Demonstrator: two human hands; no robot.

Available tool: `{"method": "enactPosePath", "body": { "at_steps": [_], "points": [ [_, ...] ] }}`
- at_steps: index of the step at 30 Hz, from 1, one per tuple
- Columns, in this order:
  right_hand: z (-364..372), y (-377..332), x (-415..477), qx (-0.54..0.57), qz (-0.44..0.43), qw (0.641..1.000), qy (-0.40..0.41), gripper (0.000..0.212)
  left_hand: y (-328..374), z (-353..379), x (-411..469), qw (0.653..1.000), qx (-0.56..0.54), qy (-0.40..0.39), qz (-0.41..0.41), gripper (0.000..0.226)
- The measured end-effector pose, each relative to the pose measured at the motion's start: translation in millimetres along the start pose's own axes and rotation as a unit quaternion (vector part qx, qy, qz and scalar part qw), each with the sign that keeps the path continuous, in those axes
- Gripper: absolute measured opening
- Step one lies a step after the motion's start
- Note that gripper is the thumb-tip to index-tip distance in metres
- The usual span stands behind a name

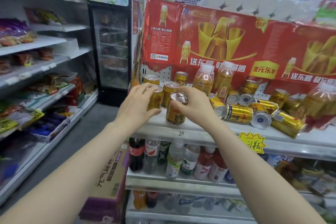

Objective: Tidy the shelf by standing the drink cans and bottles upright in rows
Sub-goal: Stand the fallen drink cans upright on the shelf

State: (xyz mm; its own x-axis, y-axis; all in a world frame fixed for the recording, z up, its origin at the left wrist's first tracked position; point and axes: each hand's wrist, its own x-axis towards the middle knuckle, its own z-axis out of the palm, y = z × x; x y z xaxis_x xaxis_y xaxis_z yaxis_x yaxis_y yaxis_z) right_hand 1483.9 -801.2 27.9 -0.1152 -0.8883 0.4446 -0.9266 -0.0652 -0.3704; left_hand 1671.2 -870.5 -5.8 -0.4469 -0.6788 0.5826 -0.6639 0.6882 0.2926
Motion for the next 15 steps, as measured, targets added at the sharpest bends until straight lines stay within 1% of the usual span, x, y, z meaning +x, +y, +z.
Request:
{"method": "enactPosePath", "body": {
  "at_steps": [4, 8, 15],
  "points": [
    [14, 2, 17, 0.004, 0.013, 1.000, 0.008, 0.049, -17, 3, 5, 0.998, 0.040, -0.045, 0.005, 0.073],
    [31, 7, 30, -0.016, 0.017, 1.000, 0.002, 0.046, -20, 6, 5, 0.997, 0.055, -0.038, 0.022, 0.071],
    [38, 14, 31, -0.034, 0.006, 0.999, 0.020, 0.049, -23, 8, 6, 0.998, 0.055, -0.024, 0.028, 0.069]
  ]
}}
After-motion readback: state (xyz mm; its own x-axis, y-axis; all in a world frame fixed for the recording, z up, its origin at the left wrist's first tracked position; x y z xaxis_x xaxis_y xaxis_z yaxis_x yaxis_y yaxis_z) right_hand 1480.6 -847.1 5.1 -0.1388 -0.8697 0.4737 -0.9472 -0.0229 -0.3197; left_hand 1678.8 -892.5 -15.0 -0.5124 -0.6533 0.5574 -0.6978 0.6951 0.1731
